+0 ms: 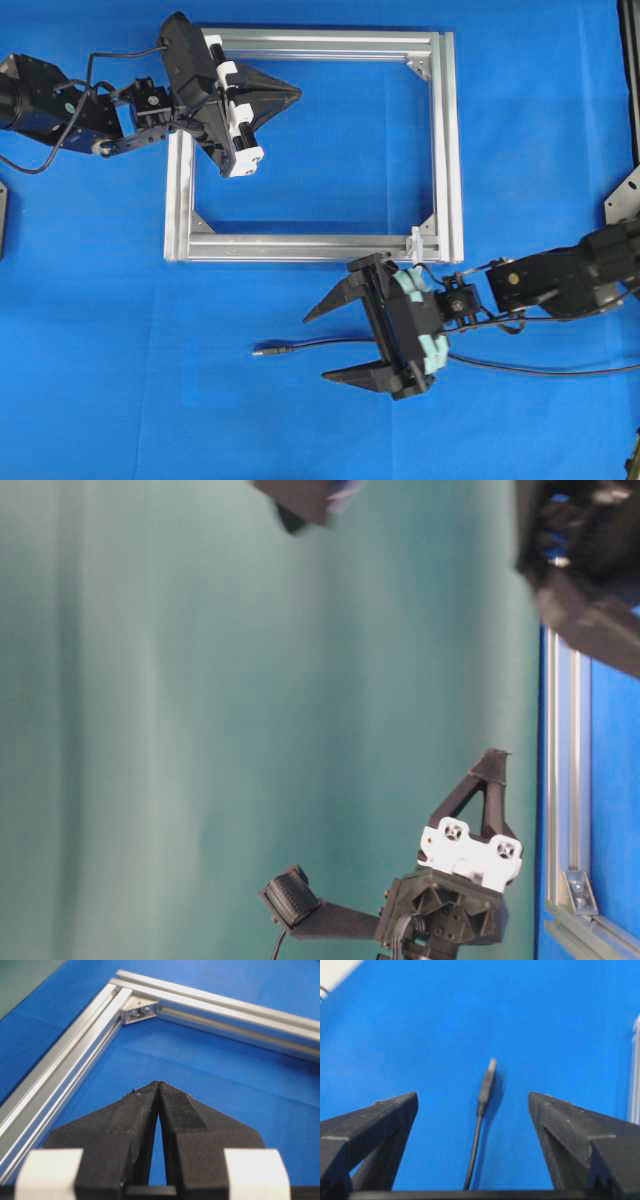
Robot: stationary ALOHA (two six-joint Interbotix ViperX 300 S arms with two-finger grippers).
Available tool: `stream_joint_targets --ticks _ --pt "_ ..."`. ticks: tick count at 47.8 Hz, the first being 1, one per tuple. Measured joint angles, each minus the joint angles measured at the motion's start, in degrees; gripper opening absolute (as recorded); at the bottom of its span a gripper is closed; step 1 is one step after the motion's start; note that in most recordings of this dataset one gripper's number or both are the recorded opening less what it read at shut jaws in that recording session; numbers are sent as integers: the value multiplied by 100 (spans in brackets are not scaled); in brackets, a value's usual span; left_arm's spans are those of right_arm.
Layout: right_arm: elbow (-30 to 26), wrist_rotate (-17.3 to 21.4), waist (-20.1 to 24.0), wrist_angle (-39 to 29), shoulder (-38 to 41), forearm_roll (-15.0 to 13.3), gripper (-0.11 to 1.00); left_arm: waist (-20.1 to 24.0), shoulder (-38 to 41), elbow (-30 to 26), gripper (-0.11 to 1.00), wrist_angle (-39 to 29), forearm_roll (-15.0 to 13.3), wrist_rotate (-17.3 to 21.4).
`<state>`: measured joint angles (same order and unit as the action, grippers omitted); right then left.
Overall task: Insert the wire through the string loop located on the right side.
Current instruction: 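Lower the right gripper and close it on the cable behind the plug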
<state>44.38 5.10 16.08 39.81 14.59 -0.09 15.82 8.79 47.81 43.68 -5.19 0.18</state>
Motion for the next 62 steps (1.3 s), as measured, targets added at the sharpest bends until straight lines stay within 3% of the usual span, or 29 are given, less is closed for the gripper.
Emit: stream_joint_targets --ticks 20,25,30,37,43,46,62 --pt "-316 9 0 9 782 334 87 -9 0 0 2 -35 9 0" --pt "-316 9 0 9 782 343 82 0 0 0 2 -35 9 0" --pt "-316 9 0 9 782 352 66 -9 0 0 2 -35 9 0" --pt "-325 -26 0 9 791 352 24 -9 0 0 2 -35 9 0" --pt "-334 -26 0 0 782 352 0 -9 0 0 2 -35 9 0" --pt "-334 -53 0 0 782 352 -4 0 0 0 2 -35 9 0" --pt "-325 -35 0 0 782 352 -4 -9 0 9 2 -35 9 0"
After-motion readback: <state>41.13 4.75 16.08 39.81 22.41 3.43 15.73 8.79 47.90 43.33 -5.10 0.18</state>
